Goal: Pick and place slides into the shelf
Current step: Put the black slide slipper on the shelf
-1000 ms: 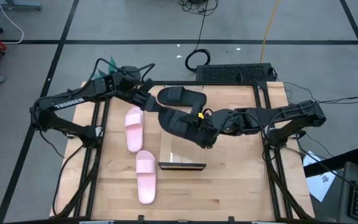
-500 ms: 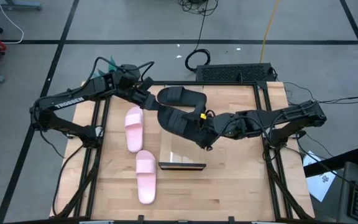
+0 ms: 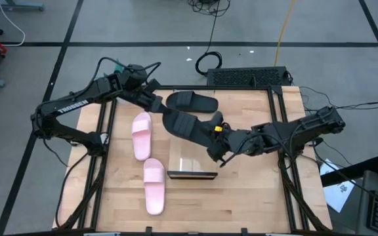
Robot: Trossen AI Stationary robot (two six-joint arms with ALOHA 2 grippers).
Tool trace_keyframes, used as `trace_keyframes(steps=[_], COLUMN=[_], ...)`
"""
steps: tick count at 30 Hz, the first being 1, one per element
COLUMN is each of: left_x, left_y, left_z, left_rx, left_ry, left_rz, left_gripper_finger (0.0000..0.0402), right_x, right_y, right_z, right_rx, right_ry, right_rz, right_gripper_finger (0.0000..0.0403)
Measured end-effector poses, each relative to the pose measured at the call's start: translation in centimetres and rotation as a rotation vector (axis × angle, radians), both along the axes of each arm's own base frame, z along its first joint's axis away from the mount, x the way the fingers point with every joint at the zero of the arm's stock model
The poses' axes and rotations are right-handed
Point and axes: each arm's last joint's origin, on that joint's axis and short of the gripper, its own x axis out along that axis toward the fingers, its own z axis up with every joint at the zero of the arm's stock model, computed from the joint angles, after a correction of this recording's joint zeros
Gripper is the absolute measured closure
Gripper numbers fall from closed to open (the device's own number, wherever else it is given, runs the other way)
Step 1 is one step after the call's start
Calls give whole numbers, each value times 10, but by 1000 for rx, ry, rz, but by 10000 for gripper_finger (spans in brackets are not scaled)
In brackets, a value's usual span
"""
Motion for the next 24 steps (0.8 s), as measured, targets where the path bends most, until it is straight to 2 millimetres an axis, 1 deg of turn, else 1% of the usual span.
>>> trace_keyframes(steps=[6,9,11,15,17,20,24], left_x=[-6,-11,-16,-28,-31,-32,-18], left_y=[2,0,-1,-7,-12,-20,-36], left_z=[2,7,11,20,19,9,-11], left_rx=[0,21,48,69,60,24,-48], left_ry=[2,-10,-14,-36,-41,-38,-136], left_rz=[16,44,85,157,194,271,335], left_gripper_finger=[392,392,392,392,392,392,392], right_x=[-5,-14,-21,-44,-59,-84,-113], right_y=[6,5,2,-9,-16,-25,-33], right_z=[0,3,10,30,42,59,75], right_rx=[-56,-97,-103,-35,3,30,68], right_ry=[3,7,-27,-157,-234,-315,-384], right_rz=[-84,-151,-204,-323,-389,-454,-466], right_gripper_finger=[293,293,293,293,293,293,293])
